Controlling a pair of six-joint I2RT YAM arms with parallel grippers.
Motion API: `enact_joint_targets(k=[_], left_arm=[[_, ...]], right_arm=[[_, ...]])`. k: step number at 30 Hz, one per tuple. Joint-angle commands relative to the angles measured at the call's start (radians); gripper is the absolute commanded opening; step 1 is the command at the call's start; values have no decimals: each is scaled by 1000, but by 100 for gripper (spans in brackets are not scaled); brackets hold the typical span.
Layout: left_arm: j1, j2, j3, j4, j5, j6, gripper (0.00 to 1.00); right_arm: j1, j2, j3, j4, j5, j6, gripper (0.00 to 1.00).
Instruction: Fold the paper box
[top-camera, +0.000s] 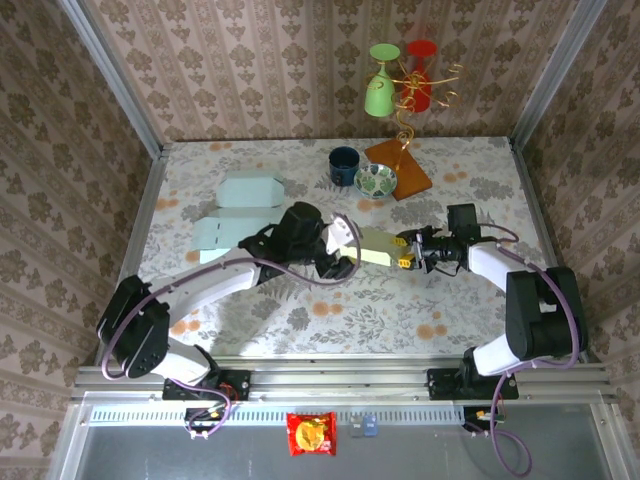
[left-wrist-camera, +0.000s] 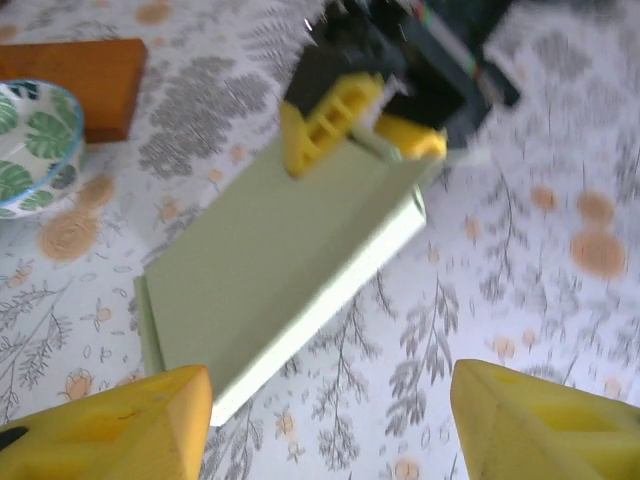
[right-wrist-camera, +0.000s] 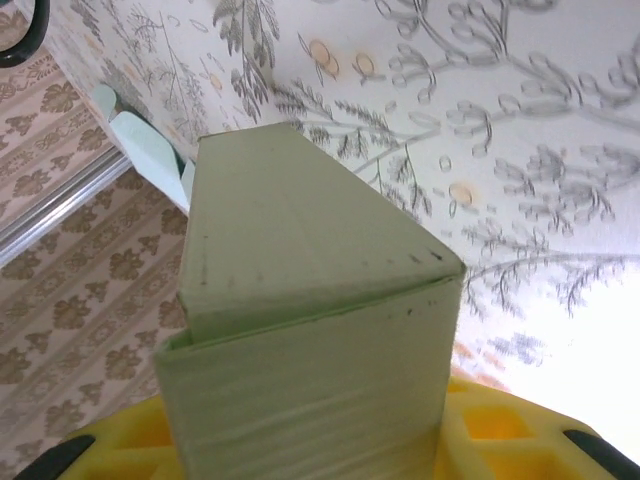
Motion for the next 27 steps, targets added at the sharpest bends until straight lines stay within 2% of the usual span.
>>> enact_joint_targets(k=[1, 4, 7, 12, 15, 17, 20, 22, 25, 27], left_arm=[[11, -21, -44, -73, -135, 213, 69], [39, -44, -76, -17, -151, 182, 72], [112, -77, -122, 72, -102, 37, 74], [228, -109, -192, 208, 84, -286, 76], [237, -120, -225, 266, 164, -340, 77], [218, -131, -227, 253, 187, -266, 78], [168, -105, -143, 64, 147, -10, 81], [149, -56, -75, -69, 71, 165, 82], [155, -5, -34, -73, -48, 330, 86], [152, 23, -14, -65, -61, 440, 91]], right_arm=[[-13, -20, -11, -70, -119, 138, 38], [-22, -11, -4, -111, -153, 160, 38], [-29, 4, -35, -56, -182, 234, 38], [-35, 61, -74, 79, -223, 344, 38], [-47, 117, -68, 83, -252, 324, 39], [-59, 153, -59, 73, -274, 296, 38], [-81, 201, -2, -63, -292, 161, 38], [-83, 244, 42, -157, -317, 66, 38], [-87, 277, 85, -281, -328, -45, 38], [-94, 292, 98, -333, -333, -96, 39]])
